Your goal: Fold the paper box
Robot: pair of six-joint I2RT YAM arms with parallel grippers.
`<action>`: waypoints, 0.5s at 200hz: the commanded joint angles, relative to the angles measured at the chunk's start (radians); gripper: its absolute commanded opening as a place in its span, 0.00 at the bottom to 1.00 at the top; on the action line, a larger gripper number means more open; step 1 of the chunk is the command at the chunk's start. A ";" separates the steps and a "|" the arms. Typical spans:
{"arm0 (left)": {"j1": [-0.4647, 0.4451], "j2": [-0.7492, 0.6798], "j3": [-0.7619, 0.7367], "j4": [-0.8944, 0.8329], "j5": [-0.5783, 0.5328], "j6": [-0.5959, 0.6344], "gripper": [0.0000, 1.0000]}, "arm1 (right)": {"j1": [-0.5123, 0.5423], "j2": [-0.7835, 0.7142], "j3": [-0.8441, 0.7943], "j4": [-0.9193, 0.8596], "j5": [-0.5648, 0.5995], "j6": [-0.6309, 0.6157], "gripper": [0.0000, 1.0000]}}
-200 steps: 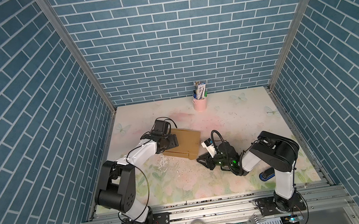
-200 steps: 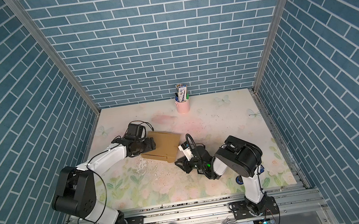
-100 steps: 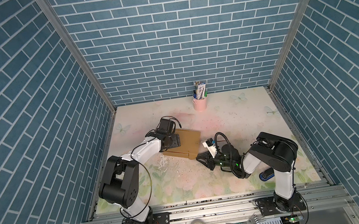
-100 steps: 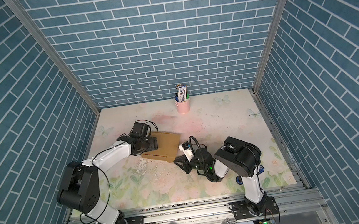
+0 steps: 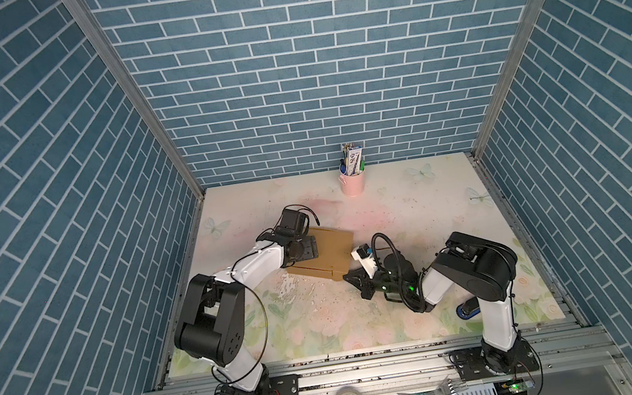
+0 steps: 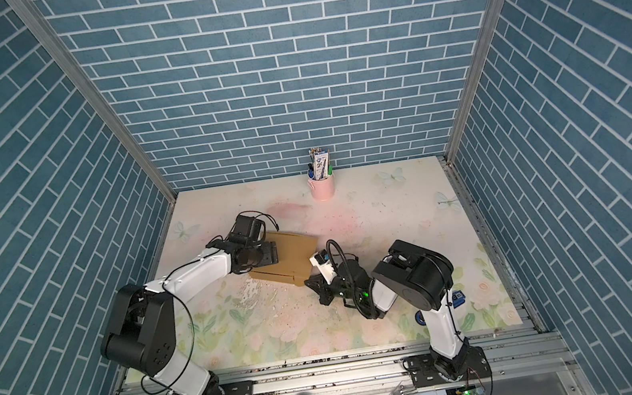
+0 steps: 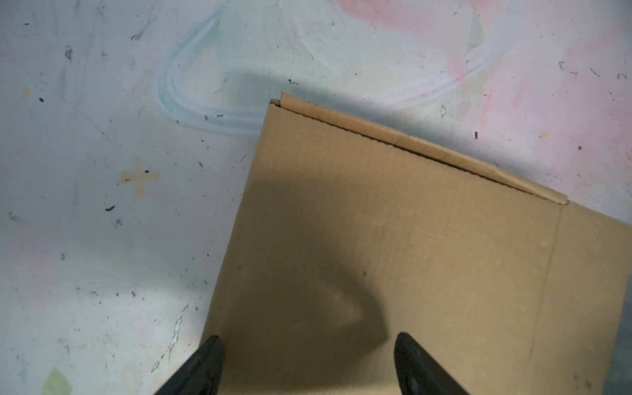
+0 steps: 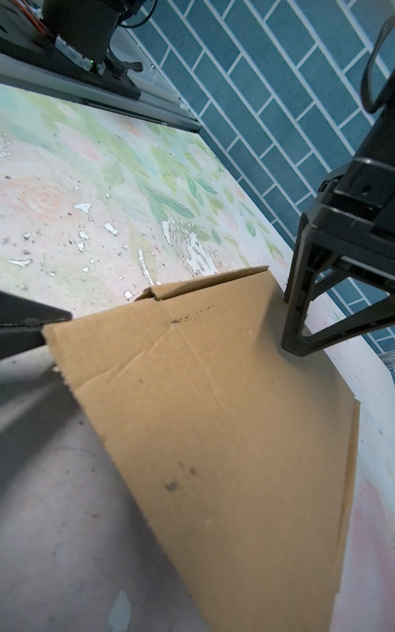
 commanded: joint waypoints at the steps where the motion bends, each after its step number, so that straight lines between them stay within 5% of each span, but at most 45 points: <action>1: -0.014 0.043 -0.005 -0.020 0.060 0.002 0.80 | 0.006 -0.006 0.012 -0.026 0.053 -0.068 0.02; 100: -0.030 0.056 -0.001 -0.021 0.068 0.001 0.80 | 0.060 -0.055 -0.024 -0.025 0.209 -0.180 0.00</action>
